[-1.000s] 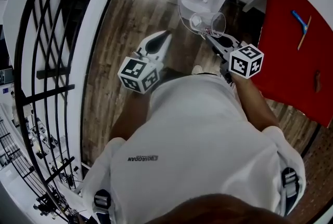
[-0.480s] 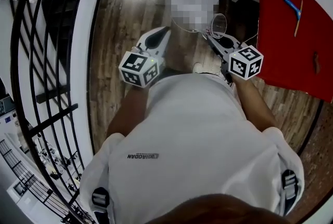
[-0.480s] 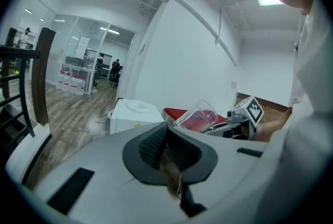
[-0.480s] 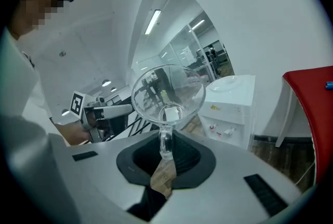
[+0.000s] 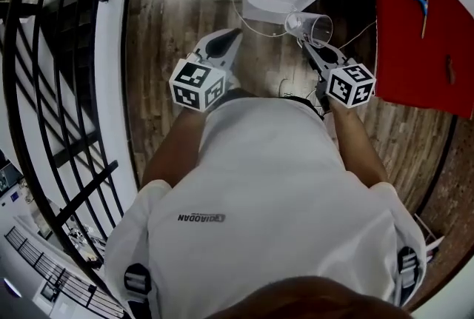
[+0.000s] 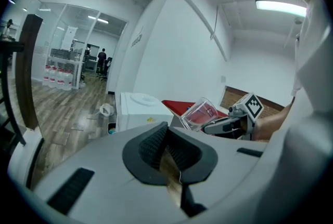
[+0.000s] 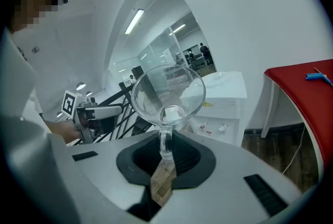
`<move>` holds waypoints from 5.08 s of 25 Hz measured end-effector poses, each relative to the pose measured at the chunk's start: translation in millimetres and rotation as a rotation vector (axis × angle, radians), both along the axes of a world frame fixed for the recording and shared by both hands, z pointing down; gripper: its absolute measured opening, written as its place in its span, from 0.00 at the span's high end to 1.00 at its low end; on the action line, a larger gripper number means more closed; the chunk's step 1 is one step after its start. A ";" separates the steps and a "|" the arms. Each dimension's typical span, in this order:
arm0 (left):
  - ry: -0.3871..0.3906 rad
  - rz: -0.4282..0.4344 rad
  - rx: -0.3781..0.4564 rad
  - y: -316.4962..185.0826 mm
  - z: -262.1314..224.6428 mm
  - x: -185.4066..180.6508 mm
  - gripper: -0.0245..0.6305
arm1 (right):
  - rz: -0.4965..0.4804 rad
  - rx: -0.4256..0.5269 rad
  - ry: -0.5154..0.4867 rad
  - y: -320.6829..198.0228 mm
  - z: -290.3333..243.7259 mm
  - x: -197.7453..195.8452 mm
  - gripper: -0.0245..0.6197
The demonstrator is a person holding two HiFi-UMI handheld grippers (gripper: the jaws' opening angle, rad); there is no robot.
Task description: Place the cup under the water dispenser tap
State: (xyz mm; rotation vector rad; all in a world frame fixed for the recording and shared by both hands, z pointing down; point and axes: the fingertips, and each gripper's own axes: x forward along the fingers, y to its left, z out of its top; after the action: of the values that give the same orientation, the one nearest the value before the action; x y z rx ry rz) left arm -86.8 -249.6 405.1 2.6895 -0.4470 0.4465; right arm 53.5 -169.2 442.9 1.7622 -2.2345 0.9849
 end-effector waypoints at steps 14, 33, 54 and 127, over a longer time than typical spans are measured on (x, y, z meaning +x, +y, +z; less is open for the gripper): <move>-0.017 0.058 -0.104 -31.4 58.6 2.7 0.97 | 0.026 -0.123 0.037 -37.4 65.1 -14.6 0.89; -0.076 -0.022 -0.203 -53.0 181.0 64.1 0.97 | -0.083 -0.264 0.106 -88.1 226.5 18.9 0.89; -0.168 -0.037 -0.259 -73.5 261.7 72.6 0.97 | -0.136 -0.434 0.135 -124.6 346.1 24.3 0.89; -0.162 -0.071 -0.307 -69.1 276.4 64.9 0.97 | -0.193 -0.464 0.477 -188.6 402.9 48.8 0.82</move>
State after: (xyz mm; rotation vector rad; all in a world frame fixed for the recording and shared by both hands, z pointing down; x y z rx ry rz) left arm -21.9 -318.7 681.4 2.3447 -0.4746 0.6584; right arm 102.3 -357.8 845.8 1.3696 -1.6772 0.8426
